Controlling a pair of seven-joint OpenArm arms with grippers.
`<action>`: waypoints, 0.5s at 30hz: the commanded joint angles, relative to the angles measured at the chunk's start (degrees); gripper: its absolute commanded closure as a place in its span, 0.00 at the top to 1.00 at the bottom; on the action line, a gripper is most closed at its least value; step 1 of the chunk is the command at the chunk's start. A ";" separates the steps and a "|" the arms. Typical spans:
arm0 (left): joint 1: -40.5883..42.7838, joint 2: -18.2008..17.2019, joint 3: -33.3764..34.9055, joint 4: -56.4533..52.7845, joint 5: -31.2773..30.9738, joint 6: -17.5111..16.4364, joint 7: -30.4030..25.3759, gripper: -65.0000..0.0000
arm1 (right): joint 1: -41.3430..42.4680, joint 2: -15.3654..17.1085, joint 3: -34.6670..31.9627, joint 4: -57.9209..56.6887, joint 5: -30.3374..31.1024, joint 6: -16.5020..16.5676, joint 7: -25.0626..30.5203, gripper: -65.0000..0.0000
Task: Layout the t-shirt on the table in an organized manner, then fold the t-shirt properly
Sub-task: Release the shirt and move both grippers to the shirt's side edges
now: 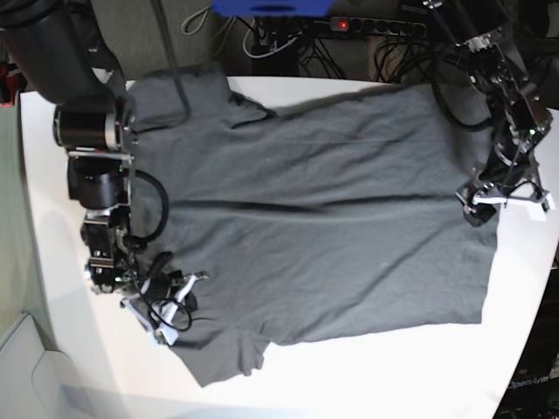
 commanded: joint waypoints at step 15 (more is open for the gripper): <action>4.30 0.68 -0.08 2.19 -0.54 -0.52 -1.53 0.82 | -2.03 7.24 0.33 -8.07 0.77 -7.03 13.85 0.00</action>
